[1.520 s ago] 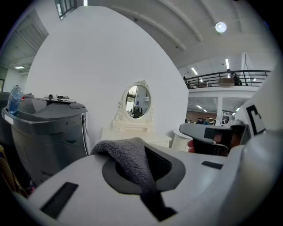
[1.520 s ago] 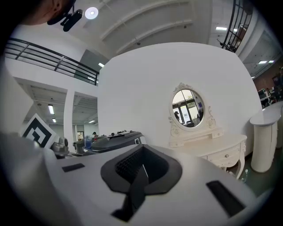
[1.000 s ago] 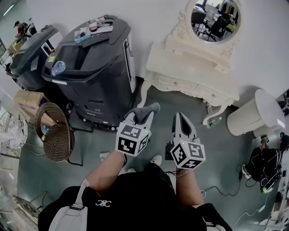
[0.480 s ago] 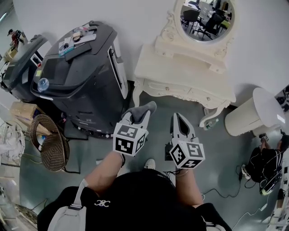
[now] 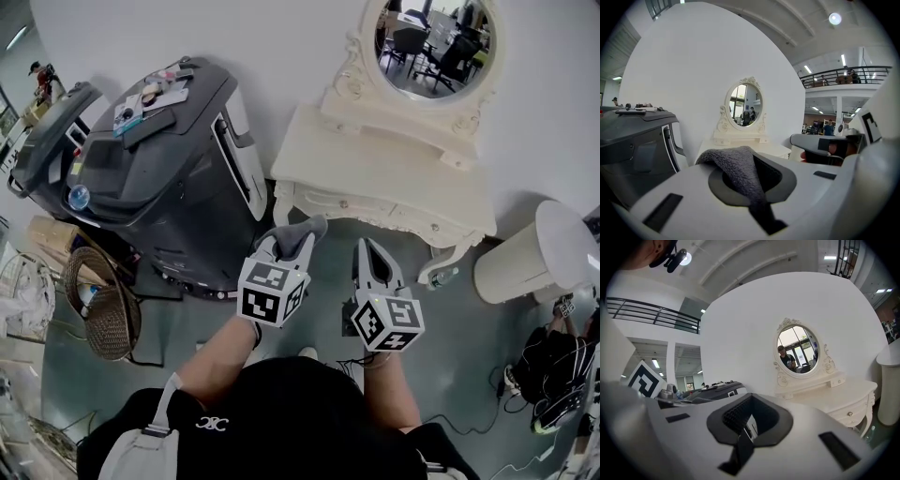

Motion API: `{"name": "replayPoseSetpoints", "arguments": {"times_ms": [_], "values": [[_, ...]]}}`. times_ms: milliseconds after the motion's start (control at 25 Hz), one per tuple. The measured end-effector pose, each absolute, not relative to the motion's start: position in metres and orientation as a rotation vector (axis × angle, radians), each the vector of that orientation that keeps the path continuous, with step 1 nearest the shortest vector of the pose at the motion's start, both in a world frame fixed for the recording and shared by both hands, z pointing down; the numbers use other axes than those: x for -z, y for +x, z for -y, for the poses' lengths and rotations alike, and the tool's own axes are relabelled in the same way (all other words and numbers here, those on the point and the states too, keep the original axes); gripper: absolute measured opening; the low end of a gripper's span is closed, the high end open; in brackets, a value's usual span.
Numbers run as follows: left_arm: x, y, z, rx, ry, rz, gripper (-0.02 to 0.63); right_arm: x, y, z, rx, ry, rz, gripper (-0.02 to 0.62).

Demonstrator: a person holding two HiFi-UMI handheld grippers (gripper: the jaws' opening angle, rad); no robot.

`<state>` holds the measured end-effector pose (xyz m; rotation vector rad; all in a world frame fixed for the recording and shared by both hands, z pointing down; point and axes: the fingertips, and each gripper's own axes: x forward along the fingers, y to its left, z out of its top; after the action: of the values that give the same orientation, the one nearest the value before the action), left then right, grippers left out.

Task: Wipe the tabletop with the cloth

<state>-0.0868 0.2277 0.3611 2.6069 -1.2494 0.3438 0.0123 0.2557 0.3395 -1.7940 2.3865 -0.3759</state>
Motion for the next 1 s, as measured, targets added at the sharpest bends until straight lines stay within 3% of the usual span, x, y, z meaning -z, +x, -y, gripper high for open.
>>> {"name": "replayPoseSetpoints", "arguments": {"times_ms": [1000], "values": [[-0.380, -0.034, -0.117, -0.347, 2.531, 1.310, 0.018, -0.365, 0.062, -0.149, 0.442, -1.738, -2.457, 0.011]]}}
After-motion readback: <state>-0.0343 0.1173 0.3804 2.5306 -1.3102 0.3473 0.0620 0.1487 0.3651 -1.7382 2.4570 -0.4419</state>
